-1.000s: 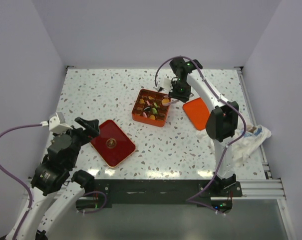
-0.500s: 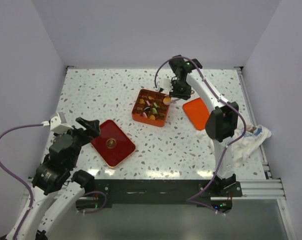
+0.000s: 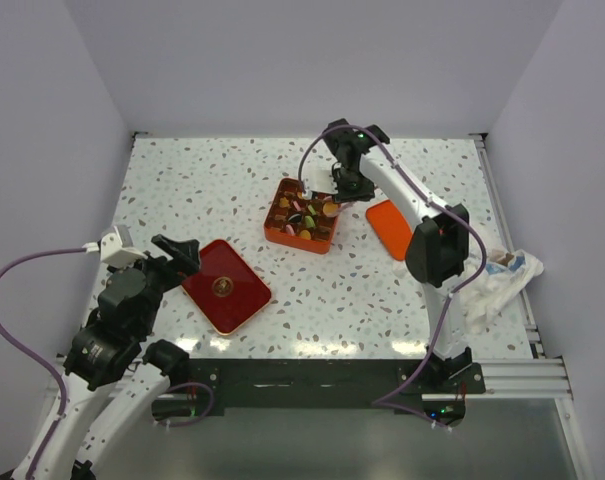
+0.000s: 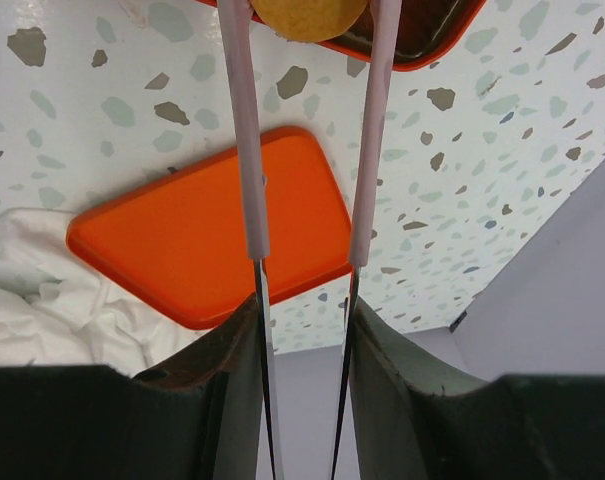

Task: Pack the cookies
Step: Place the fake cookies in the packing box.

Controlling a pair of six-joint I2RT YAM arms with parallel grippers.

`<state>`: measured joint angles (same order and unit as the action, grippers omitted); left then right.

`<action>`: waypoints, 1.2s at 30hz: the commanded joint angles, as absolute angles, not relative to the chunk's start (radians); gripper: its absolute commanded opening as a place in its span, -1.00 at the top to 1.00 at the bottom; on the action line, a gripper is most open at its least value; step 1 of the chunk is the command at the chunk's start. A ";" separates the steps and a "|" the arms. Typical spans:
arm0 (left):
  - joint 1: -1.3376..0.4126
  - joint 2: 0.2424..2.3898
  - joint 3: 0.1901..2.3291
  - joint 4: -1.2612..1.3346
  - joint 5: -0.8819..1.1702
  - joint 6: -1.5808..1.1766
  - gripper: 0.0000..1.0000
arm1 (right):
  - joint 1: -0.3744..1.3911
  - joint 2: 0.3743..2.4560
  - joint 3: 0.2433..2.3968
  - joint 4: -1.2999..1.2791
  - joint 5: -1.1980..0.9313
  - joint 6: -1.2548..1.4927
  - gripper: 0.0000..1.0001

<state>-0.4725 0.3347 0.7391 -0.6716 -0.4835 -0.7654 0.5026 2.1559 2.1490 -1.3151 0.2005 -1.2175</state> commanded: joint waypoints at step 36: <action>-0.474 0.276 0.730 -0.689 -0.514 -0.782 -0.95 | 0.575 2.155 2.178 -1.272 0.426 -1.399 0.39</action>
